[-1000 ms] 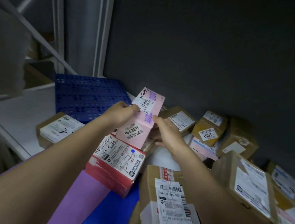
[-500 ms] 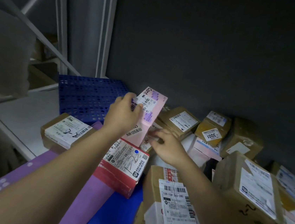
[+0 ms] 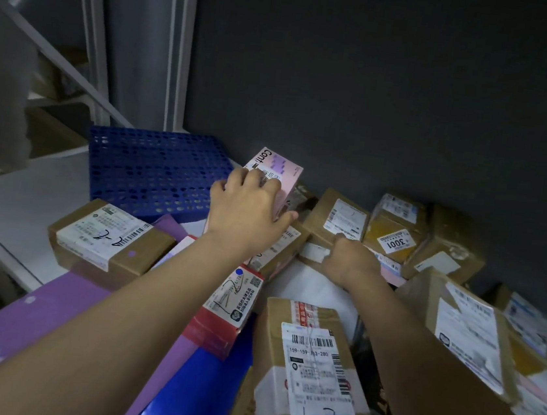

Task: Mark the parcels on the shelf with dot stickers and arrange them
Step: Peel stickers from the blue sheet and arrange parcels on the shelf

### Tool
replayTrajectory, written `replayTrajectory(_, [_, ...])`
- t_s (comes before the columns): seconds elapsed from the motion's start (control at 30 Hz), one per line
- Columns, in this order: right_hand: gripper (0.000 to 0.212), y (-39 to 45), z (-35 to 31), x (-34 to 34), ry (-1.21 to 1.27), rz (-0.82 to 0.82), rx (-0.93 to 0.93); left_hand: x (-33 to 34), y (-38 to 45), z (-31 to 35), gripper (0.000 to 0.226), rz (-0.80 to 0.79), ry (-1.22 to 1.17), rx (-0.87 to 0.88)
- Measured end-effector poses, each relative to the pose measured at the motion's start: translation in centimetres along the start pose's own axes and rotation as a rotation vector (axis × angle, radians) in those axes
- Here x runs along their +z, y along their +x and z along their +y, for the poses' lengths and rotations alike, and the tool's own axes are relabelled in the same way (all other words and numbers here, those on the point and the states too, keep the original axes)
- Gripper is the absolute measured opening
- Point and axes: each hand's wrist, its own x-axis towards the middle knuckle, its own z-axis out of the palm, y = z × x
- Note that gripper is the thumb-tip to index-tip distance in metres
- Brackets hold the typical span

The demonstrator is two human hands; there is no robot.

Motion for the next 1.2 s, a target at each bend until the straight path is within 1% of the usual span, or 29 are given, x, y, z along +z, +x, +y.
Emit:
replayTrajectory(0.07, [0.025, -0.9, 0.3, -1.1, -0.085, -0.014, 0.017, -0.2, -0.1, 0.2, 0.051, -0.019, -0.006, 0.007])
replayTrajectory(0.17, [0.018, -1.8, 0.1, -1.9, -0.148, 0.017, 0.024, -0.4, -0.4, 0.5, 0.049, -0.039, -0.005, 0.016])
replayTrajectory(0.2, [0.022, -1.8, 0.1, -1.8, -0.123, 0.020, 0.033, -0.5, -0.4, 0.7, 0.049, -0.041, -0.002, 0.017])
replayTrajectory(0.23, [0.034, -1.5, 0.3, -1.4, -0.072, -0.010, 0.038, -0.5, -0.6, 0.9, 0.049, -0.040, 0.000, 0.017])
replayTrajectory(0.3, [0.062, -1.0, 0.8, 0.0, 0.048, -0.144, 0.014, -0.4, -0.8, 1.1, 0.048, -0.033, 0.007, 0.022])
replayTrajectory(0.33, [0.071, -0.7, 1.0, 0.8, 0.085, -0.185, -0.001, -0.4, -0.8, 1.1, 0.048, -0.030, 0.010, 0.023])
replayTrajectory(0.37, [0.072, -0.3, 1.1, 1.5, 0.103, -0.176, 0.000, -0.4, -0.8, 1.1, 0.048, -0.030, 0.010, 0.021])
replayTrajectory(0.47, [0.059, 0.6, 1.3, 2.2, 0.062, -0.003, 0.044, -0.3, -0.7, 1.2, 0.047, -0.027, 0.008, 0.004])
replayTrajectory(0.63, [0.042, 1.2, 1.4, 1.1, -0.185, 0.125, 0.000, -0.1, -0.6, 1.4, 0.046, -0.013, 0.036, 0.002])
replayTrajectory(0.7, [0.045, 1.7, 1.7, 0.5, -0.228, 0.174, 0.029, 0.0, -0.4, 1.5, 0.046, -0.006, 0.040, -0.002])
replayTrajectory(0.77, [0.047, 2.1, 2.0, -0.2, -0.228, 0.184, 0.024, 0.1, -0.4, 1.5, 0.045, 0.002, 0.045, -0.006])
replayTrajectory(0.87, [0.050, 2.5, 2.1, 0.1, -0.216, 0.114, -0.096, 0.3, -0.4, 1.5, 0.045, 0.012, 0.055, -0.006])
replayTrajectory(0.93, [0.057, 2.7, 1.9, 1.0, -0.209, 0.080, -0.104, 0.3, -0.4, 1.5, 0.045, 0.016, 0.057, -0.005])
replayTrajectory(1.0, [0.057, 2.9, 1.8, 1.5, -0.261, 0.104, -0.084, 0.3, -0.4, 1.5, 0.044, 0.020, 0.059, -0.005])
replayTrajectory(1.1, [0.047, 3.1, 1.6, 1.4, -0.346, 0.166, -0.055, 0.5, -0.4, 1.5, 0.044, 0.032, 0.064, -0.006])
replayTrajectory(1.2, [0.047, 3.2, 1.3, 0.5, -0.345, 0.221, -0.020, 0.7, -0.2, 1.5, 0.044, 0.042, 0.067, -0.006])
